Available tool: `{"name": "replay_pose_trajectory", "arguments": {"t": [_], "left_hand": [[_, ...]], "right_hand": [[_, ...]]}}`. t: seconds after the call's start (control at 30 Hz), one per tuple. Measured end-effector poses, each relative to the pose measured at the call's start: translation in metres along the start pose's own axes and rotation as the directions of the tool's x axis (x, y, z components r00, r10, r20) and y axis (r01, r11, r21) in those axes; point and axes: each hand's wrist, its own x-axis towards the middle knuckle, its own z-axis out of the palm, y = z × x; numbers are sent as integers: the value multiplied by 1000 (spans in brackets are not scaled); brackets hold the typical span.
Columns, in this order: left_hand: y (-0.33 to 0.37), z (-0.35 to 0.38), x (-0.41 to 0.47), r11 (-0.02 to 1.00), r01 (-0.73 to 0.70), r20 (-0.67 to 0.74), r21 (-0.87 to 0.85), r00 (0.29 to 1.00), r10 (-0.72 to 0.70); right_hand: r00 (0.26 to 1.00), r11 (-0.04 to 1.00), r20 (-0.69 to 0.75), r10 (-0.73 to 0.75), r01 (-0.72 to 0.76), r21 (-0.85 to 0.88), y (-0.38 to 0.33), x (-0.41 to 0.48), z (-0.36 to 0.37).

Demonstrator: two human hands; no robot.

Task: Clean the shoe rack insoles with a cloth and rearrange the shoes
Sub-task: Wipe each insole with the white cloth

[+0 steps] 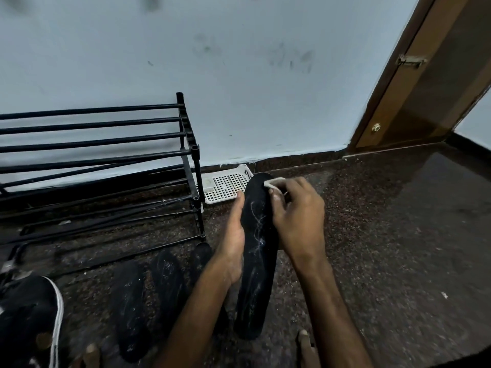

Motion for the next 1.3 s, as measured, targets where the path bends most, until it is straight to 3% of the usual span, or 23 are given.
{"name": "replay_pose_trajectory", "arguments": {"t": [0.1,0.23,0.47,0.6,0.67,0.77,0.87,0.97,1.07,1.2,1.3], "left_hand": [[1,4,0,1000,-15,7,7,1000,15],[7,4,-3,998,-36,31,-49,999,37],[1,0,-1,998,-23,21,61,1000,22],[-9,1,2,999,-38,32,-10,999,38],[-9,3,1,999,-38,51,-16,998,39],[-13,4,1,999,-15,54,52,998,12],[-18,1,4,994,-28,48,105,999,23],[-18,-2,6,999,-19,65,30,998,17],[-12,-5,4,1000,-24,84,2,996,24],[-13,-7,2,989,12,85,149,996,-25],[-18,-8,3,988,23,41,150,999,-30]], "right_hand": [[997,997,-9,-81,81,3,-7,14,-4],[978,986,130,-164,160,42,-10,7,-6],[997,996,-57,-59,56,-64,0,8,-6],[982,988,115,-151,148,35,-5,9,-11],[977,991,173,-127,119,56,1,2,-15],[999,1000,40,8,-7,-29,13,-2,-19],[999,998,-53,-6,3,-57,12,5,-16],[983,992,132,-127,125,21,5,8,-15],[961,993,251,-116,111,31,11,1,-19],[997,993,-17,81,-82,-90,26,4,-19],[979,997,-201,34,-47,-61,20,6,-20]]}}
